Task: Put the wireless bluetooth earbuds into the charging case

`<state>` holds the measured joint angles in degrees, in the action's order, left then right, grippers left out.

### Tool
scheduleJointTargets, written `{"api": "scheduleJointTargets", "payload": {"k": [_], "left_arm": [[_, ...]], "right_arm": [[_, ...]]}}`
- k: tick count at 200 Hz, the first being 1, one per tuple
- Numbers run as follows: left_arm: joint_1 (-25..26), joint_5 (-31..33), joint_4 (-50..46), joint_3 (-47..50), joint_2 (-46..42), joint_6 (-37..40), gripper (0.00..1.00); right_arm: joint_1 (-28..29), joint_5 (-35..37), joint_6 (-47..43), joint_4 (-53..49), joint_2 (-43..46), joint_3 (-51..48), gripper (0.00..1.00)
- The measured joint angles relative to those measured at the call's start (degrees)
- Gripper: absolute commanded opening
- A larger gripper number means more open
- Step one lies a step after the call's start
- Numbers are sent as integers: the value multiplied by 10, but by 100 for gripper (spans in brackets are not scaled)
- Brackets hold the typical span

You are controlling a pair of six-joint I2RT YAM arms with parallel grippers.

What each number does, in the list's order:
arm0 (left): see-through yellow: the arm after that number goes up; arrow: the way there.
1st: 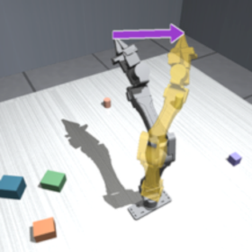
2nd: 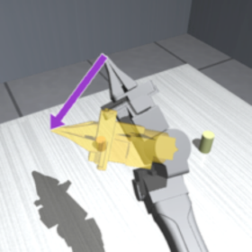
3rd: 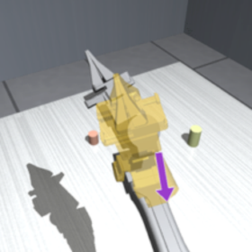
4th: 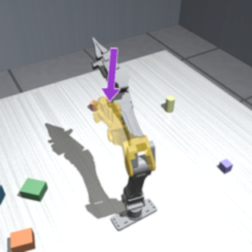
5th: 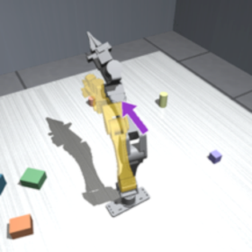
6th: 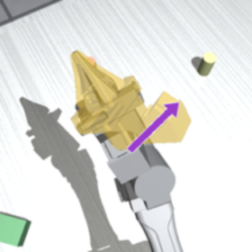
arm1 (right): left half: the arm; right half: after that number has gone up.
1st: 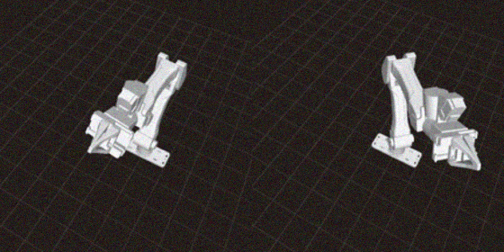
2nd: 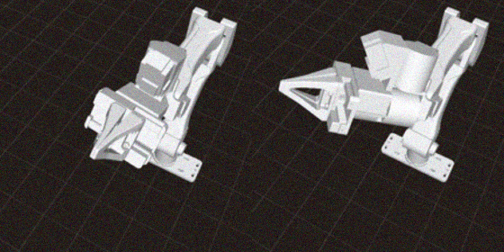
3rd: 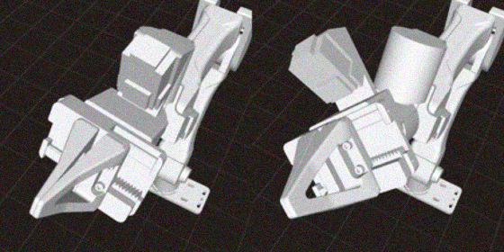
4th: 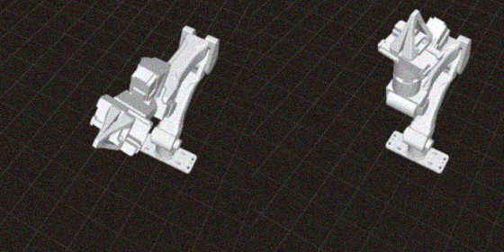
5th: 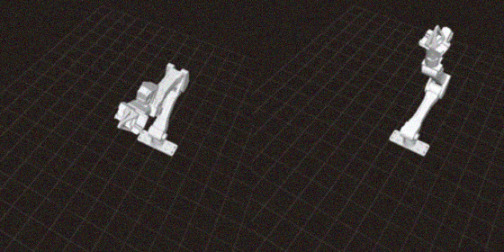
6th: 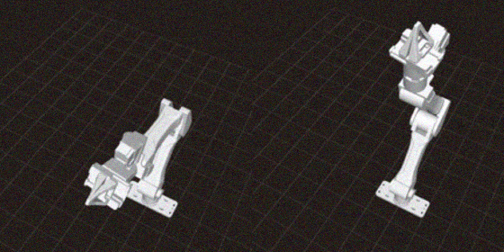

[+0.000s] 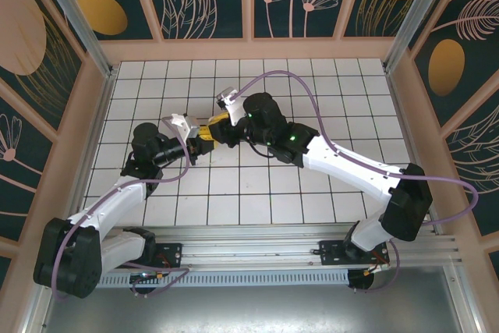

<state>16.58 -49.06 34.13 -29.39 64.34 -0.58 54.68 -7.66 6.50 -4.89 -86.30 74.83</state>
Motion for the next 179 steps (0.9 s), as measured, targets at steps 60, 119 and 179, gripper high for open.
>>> {"api": "scheduleJointTargets", "payload": {"k": [60, 119, 179], "left_arm": [[0, 0, 0, -3, 5, 0, 3], [0, 0, 0, -8, 7, 5, 3], [0, 0, 5, -15, 6, 10, 3]], "right_arm": [[-2, -2, 2, 0, 0, 0, 36], [-11, -1, 16, -7, 9, 0, 44], [-23, -19, 39, -15, 31, 0, 49]]}}
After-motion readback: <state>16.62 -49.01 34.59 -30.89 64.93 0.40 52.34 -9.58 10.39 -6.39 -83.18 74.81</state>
